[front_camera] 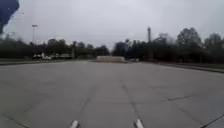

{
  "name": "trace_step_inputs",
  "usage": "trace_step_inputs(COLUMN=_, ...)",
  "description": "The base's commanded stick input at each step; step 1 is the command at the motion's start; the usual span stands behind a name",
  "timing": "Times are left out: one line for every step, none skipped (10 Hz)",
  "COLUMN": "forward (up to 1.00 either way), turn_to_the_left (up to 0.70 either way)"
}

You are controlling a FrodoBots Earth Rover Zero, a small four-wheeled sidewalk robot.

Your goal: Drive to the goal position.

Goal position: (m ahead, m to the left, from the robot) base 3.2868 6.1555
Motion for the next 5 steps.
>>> trace_step_inputs(forward=1.00, turn_to_the_left=0.00)
trace_step_inputs(forward=1.00, turn_to_the_left=0.00)
trace_step_inputs(forward=1.00, turn_to_the_left=0.00)
trace_step_inputs(forward=1.00, turn_to_the_left=0.00)
trace_step_inputs(forward=1.00, turn_to_the_left=0.00)
